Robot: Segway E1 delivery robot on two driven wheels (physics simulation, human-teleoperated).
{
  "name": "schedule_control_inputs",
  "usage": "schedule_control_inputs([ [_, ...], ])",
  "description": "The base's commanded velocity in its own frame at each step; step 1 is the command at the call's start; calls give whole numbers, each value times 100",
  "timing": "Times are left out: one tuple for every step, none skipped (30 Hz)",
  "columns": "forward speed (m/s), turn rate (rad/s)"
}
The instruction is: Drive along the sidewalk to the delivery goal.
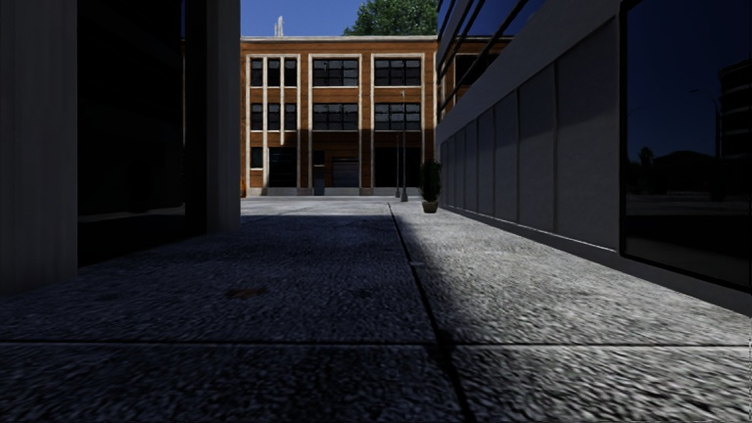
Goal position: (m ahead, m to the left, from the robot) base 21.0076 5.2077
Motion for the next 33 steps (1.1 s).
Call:
schedule_control_inputs([
  [170, 4],
  [170, 3],
  [170, 2],
  [170, 2],
  [170, 2],
  [170, 2],
  [170, 1],
  [170, 1],
  [170, 1],
  [170, 1],
  [170, 1],
  [170, 1],
  [170, 1],
  [170, 1],
  [170, 1],
  [170, 1],
  [170, 48],
  [170, 48],
  [170, 120],
  [170, 120],
  [170, 120],
  [170, 113],
  [170, 26],
  [170, 12],
  [170, 8],
  [170, 8],
  [170, 5],
  [170, 2],
  [170, 1],
  [170, 1],
  [170, 1],
  [170, 0],
  [170, 0],
])
